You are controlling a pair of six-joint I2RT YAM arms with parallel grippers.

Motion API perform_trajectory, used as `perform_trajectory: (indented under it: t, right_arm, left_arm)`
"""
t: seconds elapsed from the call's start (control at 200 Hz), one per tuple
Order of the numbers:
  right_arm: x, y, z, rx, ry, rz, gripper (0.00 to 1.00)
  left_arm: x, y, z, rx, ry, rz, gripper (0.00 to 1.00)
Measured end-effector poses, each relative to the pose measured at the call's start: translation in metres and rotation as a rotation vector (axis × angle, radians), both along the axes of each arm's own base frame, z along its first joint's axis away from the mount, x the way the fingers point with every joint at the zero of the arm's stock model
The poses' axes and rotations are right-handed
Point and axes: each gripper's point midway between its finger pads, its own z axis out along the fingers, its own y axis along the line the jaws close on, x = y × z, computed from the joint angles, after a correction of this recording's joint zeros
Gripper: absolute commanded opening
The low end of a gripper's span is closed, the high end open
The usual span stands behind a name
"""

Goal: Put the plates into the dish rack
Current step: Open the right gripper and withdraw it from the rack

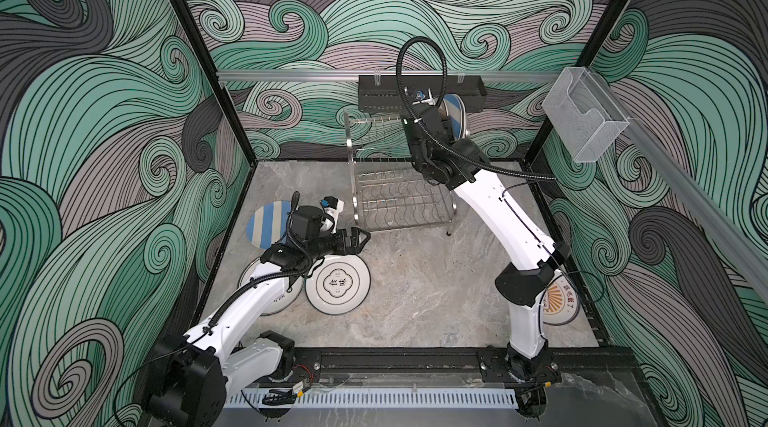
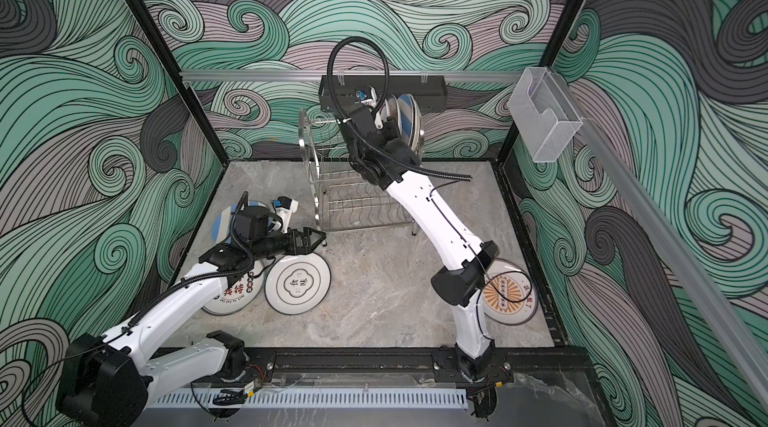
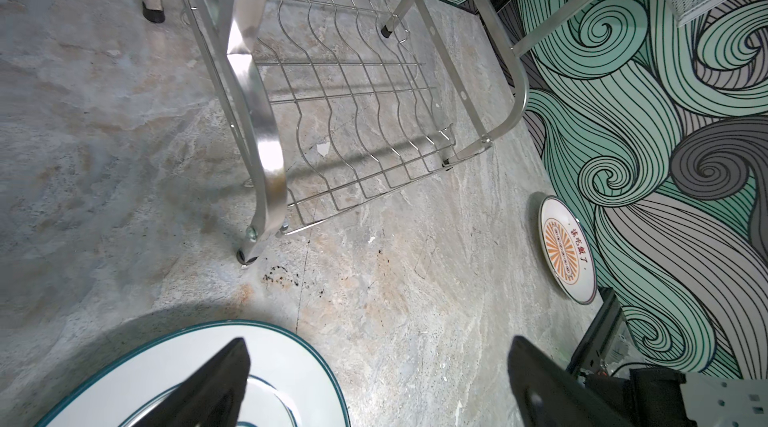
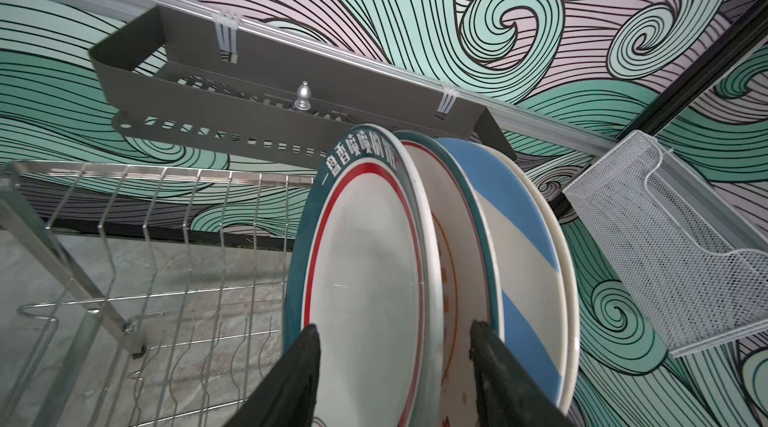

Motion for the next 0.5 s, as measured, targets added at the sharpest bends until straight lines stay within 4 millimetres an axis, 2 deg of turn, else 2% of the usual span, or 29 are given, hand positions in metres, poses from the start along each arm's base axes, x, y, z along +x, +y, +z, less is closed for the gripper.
perform_trajectory:
  t: [0.105, 0.32, 0.495]
  right_arm:
    - [-0.015, -0.011, 0.005, 0.02, 0.019, 0.049, 0.65]
    - [-0.054, -0.056, 0.016, 0.119, 0.004, 0.134, 0.66]
    - [-0.099, -0.061, 0.021, 0.206, -0.033, 0.285, 0.67]
  left_arm:
    - [0.0, 0.002, 0.002, 0.007, -0.01, 0.011, 0.99]
    - [0.0, 0.004, 0.006, 0.013, -0.029, 0.015, 0.99]
    - [0.001, 0.004, 0.01, 0.012, -0.034, 0.016, 0.99]
